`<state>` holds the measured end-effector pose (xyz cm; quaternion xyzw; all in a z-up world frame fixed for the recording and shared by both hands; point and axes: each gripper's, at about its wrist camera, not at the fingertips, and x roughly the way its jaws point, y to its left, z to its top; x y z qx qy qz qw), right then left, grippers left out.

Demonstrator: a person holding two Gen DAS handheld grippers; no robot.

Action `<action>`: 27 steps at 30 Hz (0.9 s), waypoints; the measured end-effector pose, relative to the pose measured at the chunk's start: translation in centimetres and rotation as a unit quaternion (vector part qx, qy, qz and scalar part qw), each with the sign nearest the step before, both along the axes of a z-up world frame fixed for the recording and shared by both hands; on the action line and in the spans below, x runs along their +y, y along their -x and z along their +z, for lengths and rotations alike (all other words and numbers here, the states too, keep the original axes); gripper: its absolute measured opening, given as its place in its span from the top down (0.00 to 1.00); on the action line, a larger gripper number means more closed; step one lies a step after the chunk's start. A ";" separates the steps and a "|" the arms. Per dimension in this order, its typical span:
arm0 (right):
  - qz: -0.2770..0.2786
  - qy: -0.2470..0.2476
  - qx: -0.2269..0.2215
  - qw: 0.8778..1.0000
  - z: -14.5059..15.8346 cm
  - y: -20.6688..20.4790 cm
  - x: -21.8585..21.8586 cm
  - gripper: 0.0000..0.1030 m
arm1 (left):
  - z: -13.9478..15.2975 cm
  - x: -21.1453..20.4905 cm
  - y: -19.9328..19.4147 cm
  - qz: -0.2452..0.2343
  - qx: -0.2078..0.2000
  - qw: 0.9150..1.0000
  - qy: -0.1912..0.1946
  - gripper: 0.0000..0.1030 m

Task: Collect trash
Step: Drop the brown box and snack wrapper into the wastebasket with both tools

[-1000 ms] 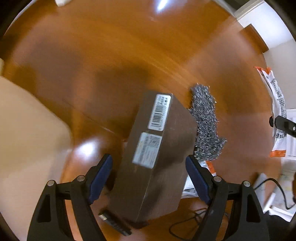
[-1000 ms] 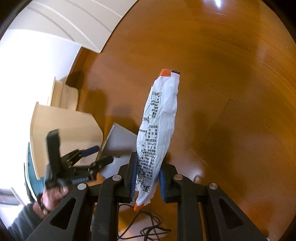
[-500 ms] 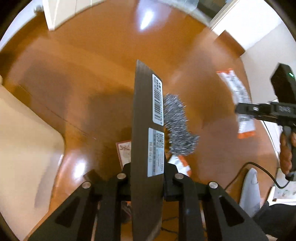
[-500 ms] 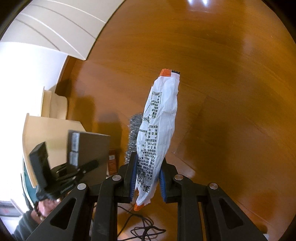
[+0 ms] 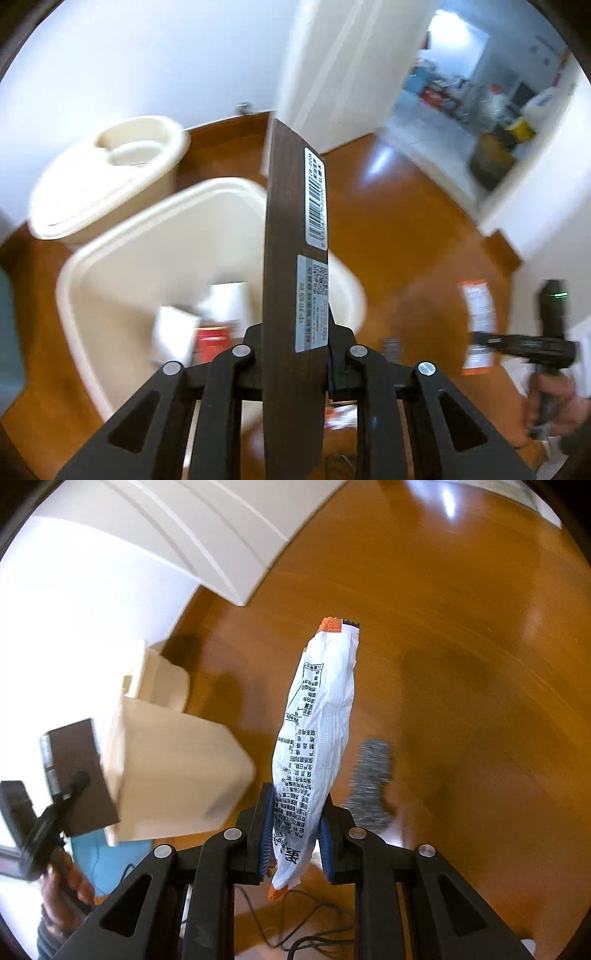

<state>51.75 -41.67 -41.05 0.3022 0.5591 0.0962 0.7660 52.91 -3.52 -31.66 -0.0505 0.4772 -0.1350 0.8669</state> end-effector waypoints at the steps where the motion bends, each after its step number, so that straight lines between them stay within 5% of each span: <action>1: 0.009 0.001 -0.004 1.000 0.8 -0.1 0.9 0.78 | -0.2 0.7 0.0 0.005 0.002 1.000 -0.003 0.81; 7: 0.063 0.016 -0.027 0.998 5.3 0.0 6.8 0.78 | -1.9 3.3 -0.8 0.060 0.022 0.998 -0.004 0.74; 10: 0.079 0.023 -0.033 0.996 7.0 -0.1 9.2 0.78 | -1.4 4.7 -0.3 0.090 0.022 0.996 0.010 0.44; 12: 0.089 0.026 -0.037 0.995 8.1 -0.2 10.9 0.78 | -0.1 6.5 0.6 0.097 0.018 0.995 0.003 0.12; 15: 0.107 0.032 -0.048 0.993 10.1 -0.3 14.0 0.77 | 1.1 8.5 2.3 0.106 0.008 0.994 0.010 0.12; 20: 0.153 0.044 -0.079 0.984 13.1 -2.5 21.7 0.77 | 2.8 11.7 6.7 0.194 -0.010 0.979 0.057 0.12; 23: 0.172 0.055 -0.076 0.981 12.7 -5.0 27.2 0.76 | 2.9 13.2 9.7 0.231 -0.005 0.971 0.067 0.12; 27: 0.182 0.086 -0.045 0.978 9.9 -6.9 32.8 0.66 | 2.1 14.3 11.1 0.232 -0.001 0.971 0.051 0.12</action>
